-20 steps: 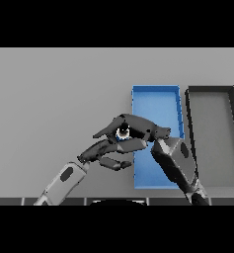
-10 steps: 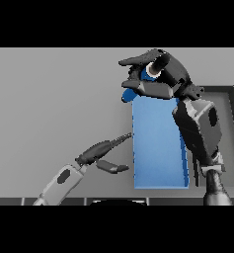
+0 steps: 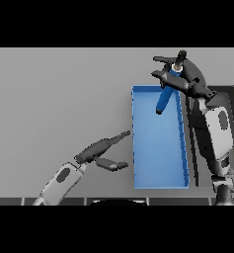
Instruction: Pick up the blue pipe and place it into the blue bin.
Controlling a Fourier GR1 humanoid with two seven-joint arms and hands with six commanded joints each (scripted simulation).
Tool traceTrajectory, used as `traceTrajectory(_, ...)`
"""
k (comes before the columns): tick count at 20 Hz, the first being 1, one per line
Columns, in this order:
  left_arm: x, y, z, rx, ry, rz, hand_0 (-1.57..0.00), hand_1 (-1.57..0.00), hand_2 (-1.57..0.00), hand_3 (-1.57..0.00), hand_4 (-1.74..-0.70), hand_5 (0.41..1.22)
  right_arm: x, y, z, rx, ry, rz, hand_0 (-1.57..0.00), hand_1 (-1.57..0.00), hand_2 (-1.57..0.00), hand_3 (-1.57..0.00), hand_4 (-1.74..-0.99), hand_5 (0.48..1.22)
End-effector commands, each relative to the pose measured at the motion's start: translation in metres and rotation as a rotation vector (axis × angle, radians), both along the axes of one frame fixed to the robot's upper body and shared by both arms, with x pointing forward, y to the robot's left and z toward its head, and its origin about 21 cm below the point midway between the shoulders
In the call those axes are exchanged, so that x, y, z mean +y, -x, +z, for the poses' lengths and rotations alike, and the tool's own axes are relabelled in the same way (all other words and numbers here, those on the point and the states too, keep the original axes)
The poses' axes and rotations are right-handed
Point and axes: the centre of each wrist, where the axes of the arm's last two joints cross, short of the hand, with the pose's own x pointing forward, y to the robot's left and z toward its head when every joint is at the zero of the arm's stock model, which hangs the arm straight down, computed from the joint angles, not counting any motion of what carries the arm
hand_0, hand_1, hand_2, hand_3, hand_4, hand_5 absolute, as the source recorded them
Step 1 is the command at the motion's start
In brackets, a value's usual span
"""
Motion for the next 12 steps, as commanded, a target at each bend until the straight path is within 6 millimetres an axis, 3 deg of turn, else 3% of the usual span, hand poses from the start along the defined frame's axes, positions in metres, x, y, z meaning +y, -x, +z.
traceTrajectory(1, 0.001, 0.0, 0.001, 0.001, -0.007, 0.003, 0.0, 0.0, 0.0, 0.0, -0.89, 0.474, -0.003, 0.002, -0.012, 0.036, 0.003, -0.027, -1.57, -1.57, -1.57, -1.57, -1.74, 1.12)
traceTrajectory(6, 0.001, 0.003, -0.003, -0.005, 0.0, -0.001, 0.0, 0.0, 0.0, 0.0, -0.88, 0.463, -0.016, 0.018, -0.071, 0.27, 0.078, -0.101, -1.57, -1.57, -1.57, -1.57, -1.741, 1.122)
traceTrajectory(10, -0.002, 0.001, -0.001, -0.002, 0.008, -0.003, 0.0, 0.0, 0.0, 0.0, -0.88, 0.46, -0.02, 0.026, -0.108, 0.421, 0.168, -0.105, -1.57, -1.57, -1.57, -1.57, -1.591, 1.114)
traceTrajectory(11, -0.004, 0.002, 0.0, 0.002, 0.01, -0.001, 0.0, 0.0, 0.0, 0.0, -0.89, 0.457, -0.021, 0.025, -0.117, 0.467, 0.199, -0.113, -1.57, -1.57, -1.57, -1.33, -1.599, 1.11)
traceTrajectory(12, -0.001, 0.003, -0.002, 0.004, 0.005, 0.0, 0.0, 0.0, 0.0, 0.0, -0.89, 0.455, -0.021, 0.025, -0.124, 0.528, 0.218, -0.135, -1.56, -1.46, -1.39, -1.12, -1.547, 1.133)
